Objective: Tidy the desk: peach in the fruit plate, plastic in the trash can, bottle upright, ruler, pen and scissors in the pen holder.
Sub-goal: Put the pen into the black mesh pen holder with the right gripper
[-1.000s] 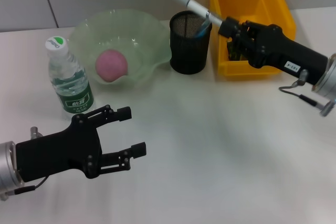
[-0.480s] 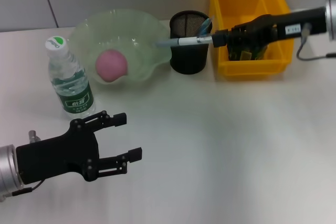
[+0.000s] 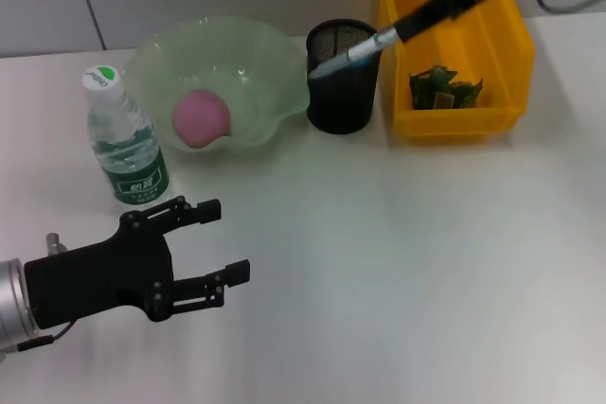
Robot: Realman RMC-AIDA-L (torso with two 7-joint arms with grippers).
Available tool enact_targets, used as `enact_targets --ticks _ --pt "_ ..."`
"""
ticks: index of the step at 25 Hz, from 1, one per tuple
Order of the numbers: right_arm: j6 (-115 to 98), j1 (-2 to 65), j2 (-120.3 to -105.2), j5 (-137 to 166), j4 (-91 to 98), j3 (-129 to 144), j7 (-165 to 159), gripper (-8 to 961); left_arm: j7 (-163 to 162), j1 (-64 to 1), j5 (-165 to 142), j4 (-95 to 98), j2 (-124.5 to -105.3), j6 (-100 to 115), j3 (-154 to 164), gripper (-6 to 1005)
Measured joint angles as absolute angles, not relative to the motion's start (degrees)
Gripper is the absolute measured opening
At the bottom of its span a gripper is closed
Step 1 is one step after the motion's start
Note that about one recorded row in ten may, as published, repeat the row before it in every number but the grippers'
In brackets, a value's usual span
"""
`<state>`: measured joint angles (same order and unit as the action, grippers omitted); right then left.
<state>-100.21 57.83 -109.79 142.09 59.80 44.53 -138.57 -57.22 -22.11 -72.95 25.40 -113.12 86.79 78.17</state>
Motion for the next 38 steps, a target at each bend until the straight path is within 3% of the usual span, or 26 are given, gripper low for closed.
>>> enact_targets --ticks 14,27,38 --pt "-100.35 71.61 -108.74 160.06 55.54 44.65 -143.47 210 -57.21 -21.98 -72.95 25.4 -113.26 86.33 77.43 847" --pt "-87.97 74.38 -109.16 163.04 42.8 48.22 -143.59 220 -57.21 -21.97 -72.69 25.31 -113.67 85.75 77.36 846" --pt "-83.54 74.6 -110.51 163.48 40.12 52.01 -144.55 228 -57.21 -21.27 -72.63 25.38 -114.08 85.66 76.64 847"
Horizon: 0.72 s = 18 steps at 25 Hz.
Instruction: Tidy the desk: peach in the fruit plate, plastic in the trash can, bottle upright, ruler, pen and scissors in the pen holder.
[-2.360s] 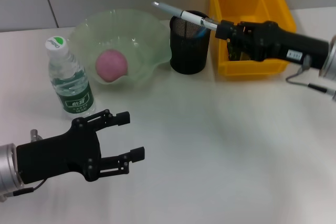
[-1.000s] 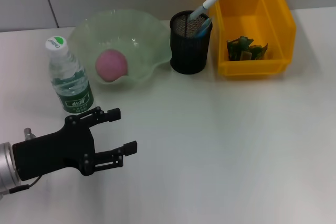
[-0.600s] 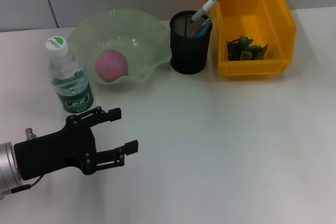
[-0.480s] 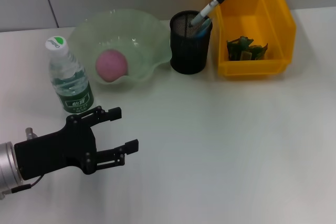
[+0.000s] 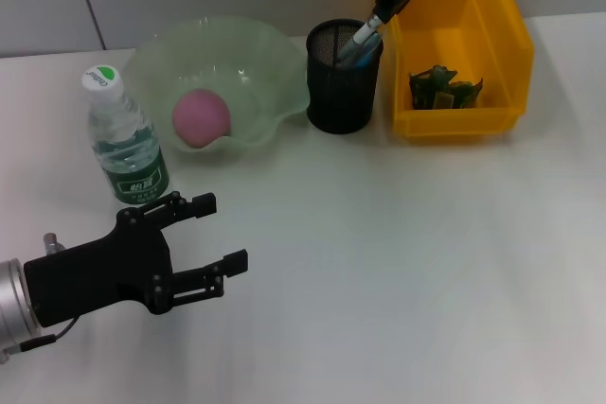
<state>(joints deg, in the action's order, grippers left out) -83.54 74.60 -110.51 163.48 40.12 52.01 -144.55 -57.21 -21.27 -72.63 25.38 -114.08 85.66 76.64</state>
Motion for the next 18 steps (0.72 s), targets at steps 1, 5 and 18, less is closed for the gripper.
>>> enact_targets --ticks 1,5,18 --pt "-83.44 74.6 -110.61 163.69 40.26 52.07 -144.88 229 -57.22 -21.22 -72.61 25.4 -114.08 85.69 76.48 847" --pt "-82.77 74.62 -111.1 164.08 40.84 52.2 -145.22 232 -57.29 -21.1 -72.62 25.4 -114.08 86.01 76.05 847" --pt "-80.52 71.23 -113.66 162.6 47.61 52.4 -144.28 525 -57.73 -21.04 -72.67 25.4 -114.0 86.19 76.02 847"
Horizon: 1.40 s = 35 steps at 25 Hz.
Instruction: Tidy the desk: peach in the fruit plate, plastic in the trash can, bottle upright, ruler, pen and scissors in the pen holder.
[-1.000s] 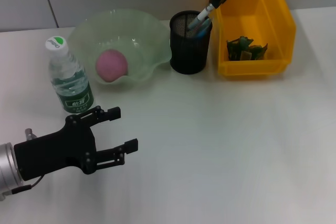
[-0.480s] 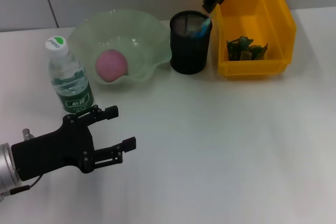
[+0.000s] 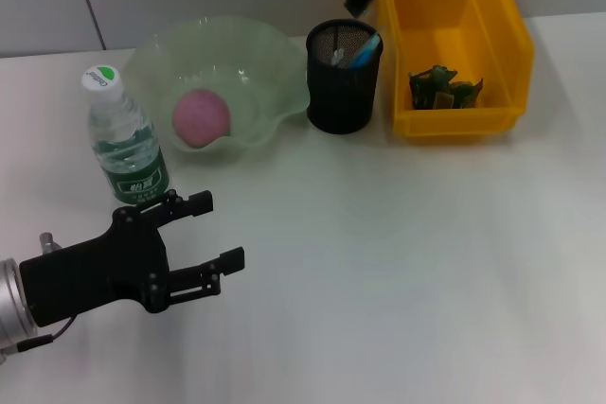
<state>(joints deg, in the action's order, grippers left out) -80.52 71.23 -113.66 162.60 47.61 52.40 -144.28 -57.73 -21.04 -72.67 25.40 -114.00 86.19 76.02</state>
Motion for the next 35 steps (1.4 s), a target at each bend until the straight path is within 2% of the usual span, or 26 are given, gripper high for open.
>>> enact_targets --ticks 2,3,4,5,8,12,14,15,19,22,24,26,31,35 --pt "-79.73 67.68 -115.36 159.35 53.38 52.36 -142.46 659 -57.74 -20.96 -72.76 25.4 -113.99 86.3 76.02 847" --pt "-79.29 65.36 -116.23 156.61 56.48 52.35 -141.01 664 -57.74 -20.95 -72.79 25.39 -113.98 86.4 76.02 847" --pt "-78.05 59.94 -117.58 148.6 61.83 52.29 -136.84 668 -57.76 -20.93 -72.8 25.36 -113.86 86.72 76.02 847" --pt "-78.05 59.94 -117.58 148.6 61.83 52.29 -136.84 673 -57.76 -20.93 -72.8 25.36 -113.86 86.72 76.02 846" --pt "-76.98 52.82 -118.12 134.23 64.22 52.35 -128.93 687 -57.8 -20.75 -72.82 25.37 -113.69 87.39 76.02 846" --pt "-77.22 44.55 -117.77 115.63 60.39 52.33 -116.35 706 -57.82 -20.67 -72.88 25.37 -113.51 87.9 76.03 846" --pt "-79.67 40.51 -116.59 105.52 53.05 52.29 -107.37 715 -57.83 -20.56 -72.94 25.35 -113.05 88.16 76.02 846" --pt "-79.67 40.51 -116.59 105.52 53.05 52.29 -107.37 720 -57.83 -20.54 -72.94 25.35 -112.96 88.29 76.02 846" --pt "-87.73 35.52 -115.03 98.3 41.79 51.49 -93.22 739 -57.93 -20.48 -72.95 25.33 -112.68 89.04 76.03 846" --pt "-89.2 34.1 -115.12 97.59 40.02 50.94 -90.01 753 -57.93 -20.47 -72.95 25.27 -112.64 89.16 76.02 846" --pt "-91.93 29.76 -116.24 97.06 37.12 50.06 -80.52 762 -57.97 -20.42 -72.95 25.15 -112.59 89.62 76.02 846" --pt "-92.1 28.6 -116.51 97.69 35.42 50.34 -77.45 772 -58.01 -20.39 -72.95 25.12 -112.58 89.71 76.08 847" --pt "-92.53 28.24 -116.24 99.75 30.19 50.68 -72.15 786 -58.84 -20.66 -74.97 25.01 -112.58 89.82 76.19 847" --pt "-92.49 27.48 -116.87 102.85 28.87 50.7 -69.04 785 -60.22 -21.21 -77.11 24.91 -112.59 89.63 76.12 847"
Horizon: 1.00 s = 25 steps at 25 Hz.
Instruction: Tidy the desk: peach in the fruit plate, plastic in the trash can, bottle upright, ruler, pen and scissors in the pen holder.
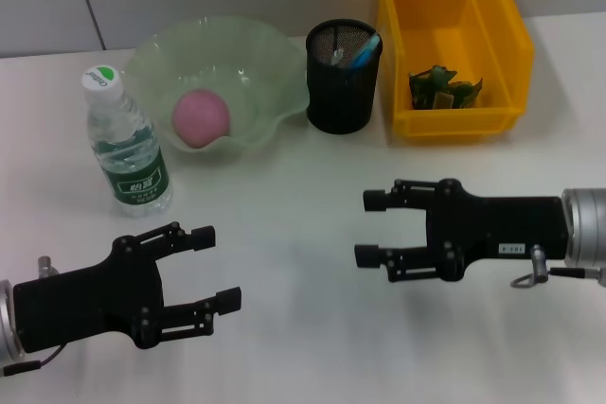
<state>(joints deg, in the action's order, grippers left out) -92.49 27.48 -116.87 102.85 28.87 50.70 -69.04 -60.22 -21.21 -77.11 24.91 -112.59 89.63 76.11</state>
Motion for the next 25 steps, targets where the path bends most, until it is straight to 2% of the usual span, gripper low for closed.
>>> enact_targets --ticks 9,25 --pt "-91.81 26.61 -118.02 103.98 28.81 50.49 -65.5 783 -60.3 -21.34 -77.17 24.93 -112.43 89.74 76.09 846" --pt "-91.74 26.65 -118.13 104.06 28.91 50.72 -65.3 783 -60.99 -21.56 -77.17 25.32 -112.11 89.85 76.31 846"
